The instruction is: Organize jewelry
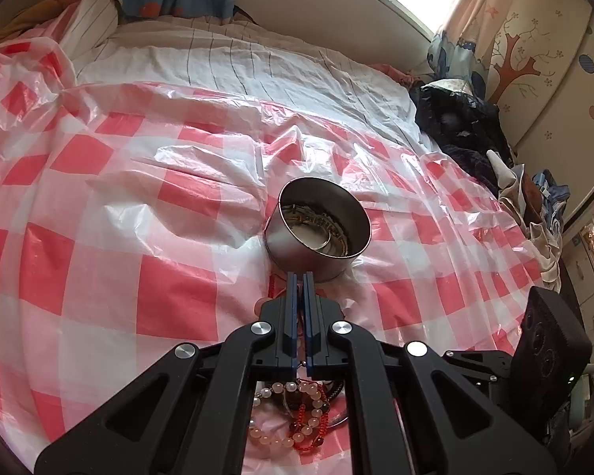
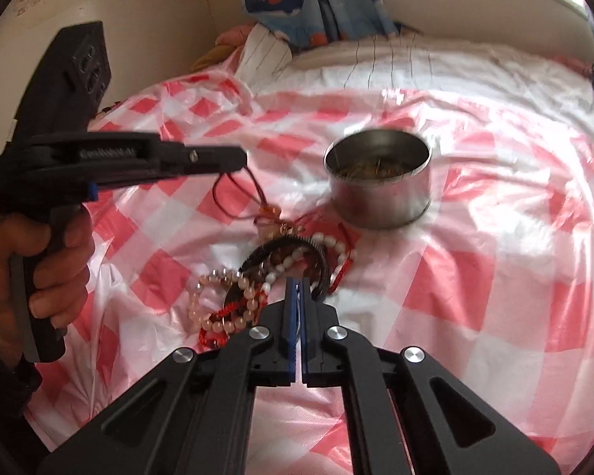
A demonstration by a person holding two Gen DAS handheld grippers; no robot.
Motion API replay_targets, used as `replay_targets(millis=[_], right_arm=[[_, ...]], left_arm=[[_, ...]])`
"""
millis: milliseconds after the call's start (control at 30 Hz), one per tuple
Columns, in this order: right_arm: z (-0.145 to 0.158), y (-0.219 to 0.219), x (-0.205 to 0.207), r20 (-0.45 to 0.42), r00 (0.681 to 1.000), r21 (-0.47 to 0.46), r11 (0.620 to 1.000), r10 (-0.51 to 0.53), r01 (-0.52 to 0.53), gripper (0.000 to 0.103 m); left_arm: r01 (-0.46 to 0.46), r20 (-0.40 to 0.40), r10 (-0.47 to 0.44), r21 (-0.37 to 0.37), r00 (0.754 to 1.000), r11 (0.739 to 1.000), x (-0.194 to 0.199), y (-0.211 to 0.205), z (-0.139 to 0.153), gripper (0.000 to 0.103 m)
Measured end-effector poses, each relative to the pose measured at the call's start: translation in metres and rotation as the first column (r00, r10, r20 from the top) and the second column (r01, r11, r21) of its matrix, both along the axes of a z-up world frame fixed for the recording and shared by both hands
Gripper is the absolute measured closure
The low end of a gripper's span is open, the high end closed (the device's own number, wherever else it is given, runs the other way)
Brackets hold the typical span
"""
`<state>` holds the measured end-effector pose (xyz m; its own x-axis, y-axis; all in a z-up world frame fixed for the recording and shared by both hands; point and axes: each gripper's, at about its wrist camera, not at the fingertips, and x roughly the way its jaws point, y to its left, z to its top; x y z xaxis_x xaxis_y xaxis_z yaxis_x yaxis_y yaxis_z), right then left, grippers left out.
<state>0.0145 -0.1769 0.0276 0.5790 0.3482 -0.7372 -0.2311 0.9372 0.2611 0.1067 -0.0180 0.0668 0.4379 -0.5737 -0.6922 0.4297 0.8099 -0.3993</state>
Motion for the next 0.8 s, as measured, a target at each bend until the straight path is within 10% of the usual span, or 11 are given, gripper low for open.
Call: replay_targets(millis=[33, 67, 233, 567, 800], right_arm=[[-0.003, 0.002, 0.000, -0.010, 1.000, -0.012, 1.000, -0.002, 0.001, 0.058], [-0.005, 0.005, 0.000, -0.006, 1.000, -0.041, 0.999, -0.009, 0.009, 0.045], [-0.019, 0.015, 0.003, -0.056, 0.998, -0.092, 0.995, 0.025, -0.030, 0.097], [0.047, -0.008, -0.030, 0.292, 0.956, -0.045, 0.998, -0.033, 0.048, 0.098], [0.041, -0.022, -0.020, 0.233, 0.968, -0.079, 0.991, -0.089, 0.110, 0.099]], left_arm=[[0.000, -0.001, 0.000, 0.000, 1.000, 1.000, 0.000, 0.000, 0.000, 0.101], [0.000, -0.001, 0.000, 0.000, 1.000, 1.000, 0.000, 0.000, 0.000, 0.101], [0.002, -0.001, -0.002, 0.003, 1.000, 1.000, -0.001, 0.000, -0.001, 0.101], [-0.003, 0.002, 0.003, -0.007, 1.000, 1.000, 0.000, 0.001, -0.001, 0.101], [0.005, 0.006, -0.005, -0.008, 1.000, 1.000, -0.001, 0.001, 0.000, 0.101]])
